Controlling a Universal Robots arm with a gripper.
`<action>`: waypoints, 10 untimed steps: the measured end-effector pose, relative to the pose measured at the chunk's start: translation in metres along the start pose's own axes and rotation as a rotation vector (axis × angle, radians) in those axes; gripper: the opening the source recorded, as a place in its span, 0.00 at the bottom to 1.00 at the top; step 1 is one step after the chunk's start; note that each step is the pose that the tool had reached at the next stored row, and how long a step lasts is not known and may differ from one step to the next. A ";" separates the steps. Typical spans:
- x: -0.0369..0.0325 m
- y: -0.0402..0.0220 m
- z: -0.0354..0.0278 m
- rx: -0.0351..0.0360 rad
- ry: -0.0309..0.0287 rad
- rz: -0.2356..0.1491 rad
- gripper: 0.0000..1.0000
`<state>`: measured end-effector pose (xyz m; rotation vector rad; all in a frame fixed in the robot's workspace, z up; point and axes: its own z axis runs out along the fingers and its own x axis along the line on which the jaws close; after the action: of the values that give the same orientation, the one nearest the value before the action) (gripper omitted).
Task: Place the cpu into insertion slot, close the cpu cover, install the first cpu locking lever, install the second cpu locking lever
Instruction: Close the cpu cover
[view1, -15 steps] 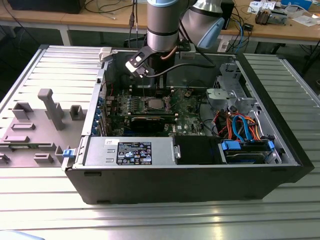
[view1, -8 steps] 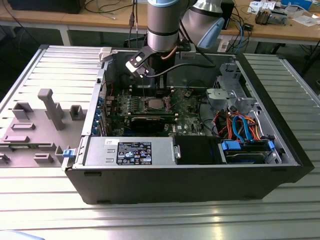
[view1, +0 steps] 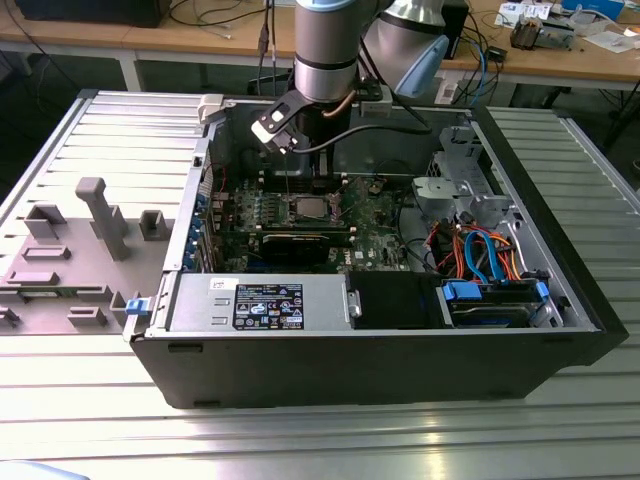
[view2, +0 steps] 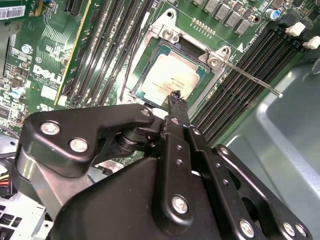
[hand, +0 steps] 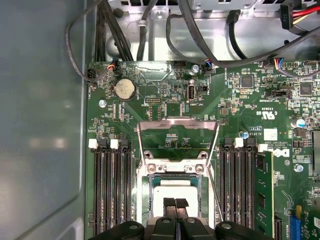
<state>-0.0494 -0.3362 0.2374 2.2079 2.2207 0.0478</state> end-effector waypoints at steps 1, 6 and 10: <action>0.0000 0.0000 -0.0015 0.0000 0.0000 0.000 0.11; 0.0000 0.0001 -0.0032 0.0000 -0.0001 0.000 0.11; 0.0000 0.0004 -0.0032 0.0001 -0.0001 0.000 0.11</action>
<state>-0.0492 -0.3362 0.2406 2.2077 2.2209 0.0477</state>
